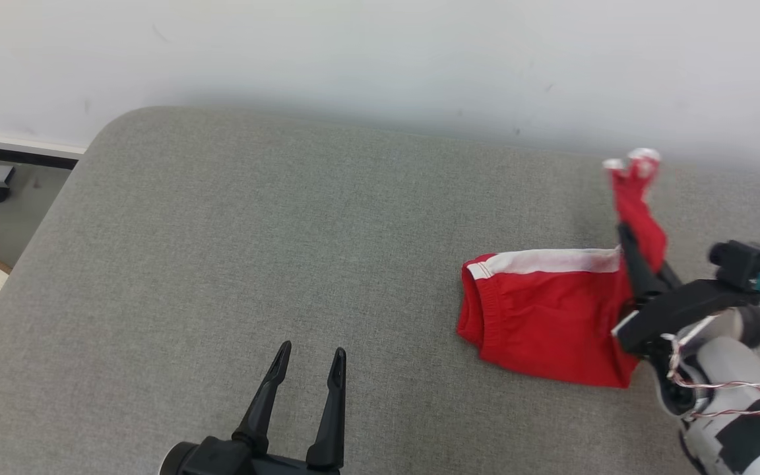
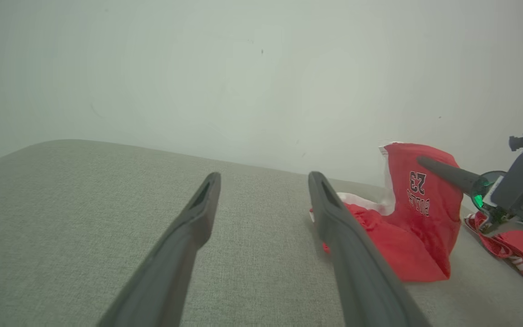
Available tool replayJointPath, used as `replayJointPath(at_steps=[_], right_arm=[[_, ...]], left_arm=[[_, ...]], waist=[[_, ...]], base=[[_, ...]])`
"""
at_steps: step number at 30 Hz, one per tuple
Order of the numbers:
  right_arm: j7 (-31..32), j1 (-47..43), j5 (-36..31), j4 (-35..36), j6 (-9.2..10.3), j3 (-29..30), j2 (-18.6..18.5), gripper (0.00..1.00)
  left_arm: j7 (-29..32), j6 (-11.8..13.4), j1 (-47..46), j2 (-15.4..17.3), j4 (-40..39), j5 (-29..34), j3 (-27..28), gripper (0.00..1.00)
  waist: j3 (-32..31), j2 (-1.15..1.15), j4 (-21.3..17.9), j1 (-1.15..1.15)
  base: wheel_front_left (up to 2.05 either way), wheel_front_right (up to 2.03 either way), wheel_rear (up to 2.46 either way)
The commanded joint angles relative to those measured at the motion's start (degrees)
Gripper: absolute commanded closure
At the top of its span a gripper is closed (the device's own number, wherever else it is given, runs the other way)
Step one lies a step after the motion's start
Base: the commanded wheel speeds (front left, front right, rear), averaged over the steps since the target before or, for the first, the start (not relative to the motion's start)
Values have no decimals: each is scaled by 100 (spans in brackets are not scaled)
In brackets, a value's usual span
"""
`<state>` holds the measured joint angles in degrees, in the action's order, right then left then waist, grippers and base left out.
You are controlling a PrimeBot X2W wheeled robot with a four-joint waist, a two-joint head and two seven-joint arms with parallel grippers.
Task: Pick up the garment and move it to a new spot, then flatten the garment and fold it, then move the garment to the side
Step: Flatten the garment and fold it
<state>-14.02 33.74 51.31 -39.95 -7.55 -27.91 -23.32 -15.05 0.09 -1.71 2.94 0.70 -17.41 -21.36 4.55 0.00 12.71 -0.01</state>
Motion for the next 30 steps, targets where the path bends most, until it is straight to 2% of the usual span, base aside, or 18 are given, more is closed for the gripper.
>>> replayJointPath(at_steps=[1,11,21,25,26,28,30], right_arm=[[52,-104,-93,154,16,-126,52,100],[452,-551,-701,854,16,-861,218,100],[614,-1111,-978,1729,16,-880,244,100],[820,-1261,-1078,1811,16,-912,285,99],[837,-1283,-1078,1808,16,-911,322,78],[907,-1322,-1076,1850,16,-1024,376,74],[955,-1369,-1034,1876,16,-1086,384,51]], left_arm=[[-15,33,49,-8,-2,-21,18,0],[-15,29,23,-7,-80,-18,46,0],[-15,-10,-48,-7,-98,66,93,0],[-15,-34,-83,-8,-104,96,122,0],[-15,-39,-86,-7,-101,94,121,0],[-15,-39,-102,-7,-100,93,112,0],[-15,-40,-103,-7,-94,95,110,0]], waist=[[13,0,4,1],[146,0,13,1],[190,0,-25,1],[172,0,-88,1],[167,0,-97,1],[149,0,-108,1],[134,0,-113,1]], base=[[0,0,0],[0,0,0],[0,0,0],[0,0,0],[0,0,0],[0,0,0],[0,0,0]])
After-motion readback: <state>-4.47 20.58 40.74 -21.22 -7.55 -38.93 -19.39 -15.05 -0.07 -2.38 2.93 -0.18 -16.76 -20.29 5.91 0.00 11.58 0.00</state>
